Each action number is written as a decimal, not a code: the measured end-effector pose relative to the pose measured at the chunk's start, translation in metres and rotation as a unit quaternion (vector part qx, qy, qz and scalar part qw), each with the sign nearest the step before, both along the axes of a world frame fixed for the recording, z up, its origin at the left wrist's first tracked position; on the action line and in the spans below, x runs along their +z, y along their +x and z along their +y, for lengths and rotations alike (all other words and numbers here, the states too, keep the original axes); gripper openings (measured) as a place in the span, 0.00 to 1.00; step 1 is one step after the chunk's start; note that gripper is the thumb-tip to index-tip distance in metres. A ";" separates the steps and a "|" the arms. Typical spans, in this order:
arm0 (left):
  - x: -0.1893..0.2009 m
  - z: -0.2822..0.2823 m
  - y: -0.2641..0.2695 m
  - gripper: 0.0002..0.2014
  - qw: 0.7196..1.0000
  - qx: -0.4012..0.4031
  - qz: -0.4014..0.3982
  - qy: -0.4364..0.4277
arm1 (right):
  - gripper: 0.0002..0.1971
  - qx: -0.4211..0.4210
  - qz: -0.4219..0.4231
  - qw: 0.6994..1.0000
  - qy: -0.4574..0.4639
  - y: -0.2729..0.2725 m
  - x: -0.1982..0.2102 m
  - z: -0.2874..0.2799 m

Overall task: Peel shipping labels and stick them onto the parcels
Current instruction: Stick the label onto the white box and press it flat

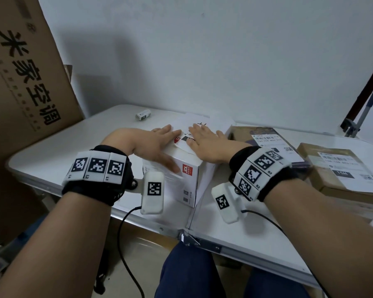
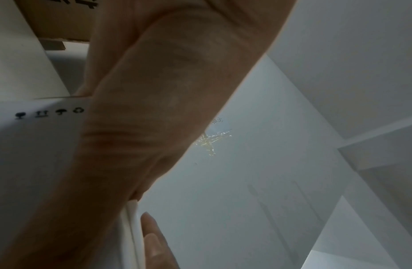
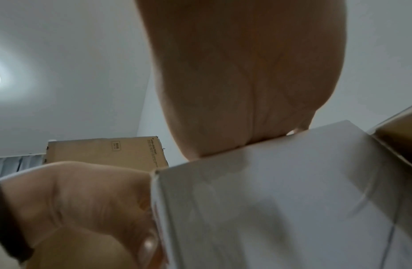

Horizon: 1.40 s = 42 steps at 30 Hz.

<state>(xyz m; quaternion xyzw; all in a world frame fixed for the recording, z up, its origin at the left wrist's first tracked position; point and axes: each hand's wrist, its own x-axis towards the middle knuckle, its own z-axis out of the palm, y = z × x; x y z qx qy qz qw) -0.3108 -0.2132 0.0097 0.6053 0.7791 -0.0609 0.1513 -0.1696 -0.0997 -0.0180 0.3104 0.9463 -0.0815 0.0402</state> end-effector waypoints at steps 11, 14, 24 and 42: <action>-0.001 0.005 0.007 0.64 1.000 0.000 0.029 -0.011 | 0.30 -0.006 -0.010 1.000 0.001 0.014 0.001 -0.013; -0.002 0.006 0.011 0.64 0.999 0.007 0.031 -0.012 | 0.30 -0.011 -0.012 1.000 0.002 0.019 0.002 -0.012; -0.003 0.017 0.031 0.54 0.998 0.036 0.038 0.031 | 0.31 -0.044 -0.012 0.997 -0.060 0.050 0.008 0.002; -0.020 0.031 0.014 0.59 0.991 0.062 -0.016 0.121 | 0.30 -0.143 0.030 0.989 -0.026 0.003 0.016 0.064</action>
